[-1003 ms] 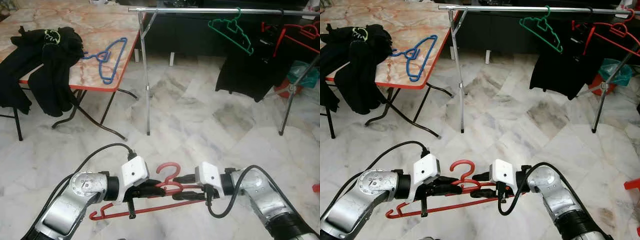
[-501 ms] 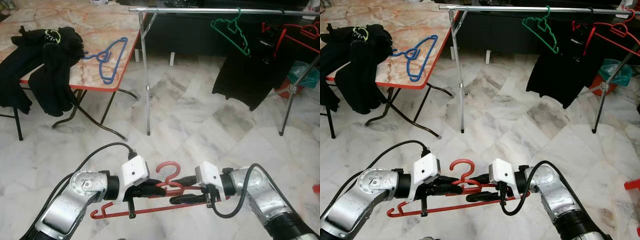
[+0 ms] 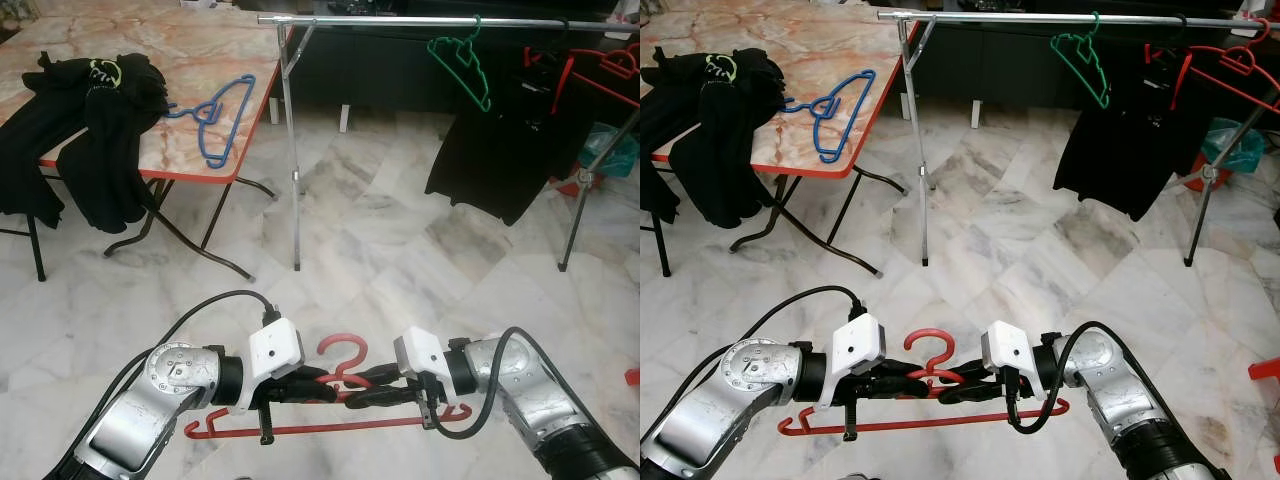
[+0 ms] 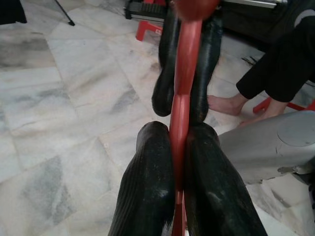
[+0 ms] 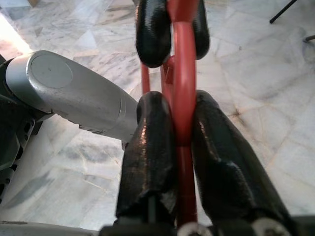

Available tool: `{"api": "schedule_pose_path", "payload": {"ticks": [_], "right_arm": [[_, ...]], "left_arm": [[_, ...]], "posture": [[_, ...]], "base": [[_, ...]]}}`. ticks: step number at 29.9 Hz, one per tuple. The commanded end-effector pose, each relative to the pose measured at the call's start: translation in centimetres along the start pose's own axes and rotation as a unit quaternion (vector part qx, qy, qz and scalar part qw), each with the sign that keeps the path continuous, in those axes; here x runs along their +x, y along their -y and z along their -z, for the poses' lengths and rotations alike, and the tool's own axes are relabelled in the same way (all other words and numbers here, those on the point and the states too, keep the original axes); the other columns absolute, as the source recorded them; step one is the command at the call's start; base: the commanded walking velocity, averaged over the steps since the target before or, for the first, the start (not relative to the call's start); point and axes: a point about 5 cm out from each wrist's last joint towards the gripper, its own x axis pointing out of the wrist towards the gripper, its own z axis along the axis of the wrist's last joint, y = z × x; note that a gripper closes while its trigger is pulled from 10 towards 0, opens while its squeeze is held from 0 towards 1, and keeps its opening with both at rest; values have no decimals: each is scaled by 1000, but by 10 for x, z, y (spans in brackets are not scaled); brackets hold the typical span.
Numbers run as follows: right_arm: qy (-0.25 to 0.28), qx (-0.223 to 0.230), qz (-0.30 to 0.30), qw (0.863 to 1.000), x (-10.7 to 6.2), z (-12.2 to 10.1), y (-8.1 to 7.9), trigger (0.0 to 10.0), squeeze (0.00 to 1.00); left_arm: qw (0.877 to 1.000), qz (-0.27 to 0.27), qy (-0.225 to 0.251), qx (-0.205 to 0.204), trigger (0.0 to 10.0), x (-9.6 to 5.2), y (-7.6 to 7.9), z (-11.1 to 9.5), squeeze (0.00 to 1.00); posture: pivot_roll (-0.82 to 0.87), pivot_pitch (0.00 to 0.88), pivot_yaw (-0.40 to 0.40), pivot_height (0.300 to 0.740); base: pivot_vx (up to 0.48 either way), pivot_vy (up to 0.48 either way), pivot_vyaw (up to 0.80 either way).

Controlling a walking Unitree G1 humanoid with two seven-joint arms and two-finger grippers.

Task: Hang hanger

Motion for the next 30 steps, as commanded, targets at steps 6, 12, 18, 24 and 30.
{"api": "schedule_pose_path", "payload": {"ticks": [6, 12, 18, 24, 30], "right_arm": [[-10, 7, -19, 1000, 3, 5, -7, 0, 0], [-9, 8, -19, 1000, 3, 5, -7, 0, 0], [-10, 8, -20, 1000, 2, 5, -7, 0, 0], [-15, 10, -17, 1000, 3, 8, -7, 0, 0], [-37, 15, -17, 999, 3, 16, -9, 0, 0]], "left_arm": [[1000, -15, 14, 14, 10000, -3, -5, -8, 0], [999, -22, 13, 23, 10000, -2, -7, -8, 0], [1000, -14, 19, 13, 9137, -4, -5, -7, 1000], [1000, -6, 12, 6, 9961, -5, -3, -5, 1000], [1000, -5, 24, -5, 9843, -9, -4, -6, 1000]], "posture": [[41, 125, -47, 740], [40, 124, -47, 740], [43, 124, -49, 740], [45, 124, -50, 740], [43, 124, -54, 740]], "base": [[0, 0, 0], [0, 0, 0], [0, 0, 0], [0, 0, 0], [0, 0, 0]]}}
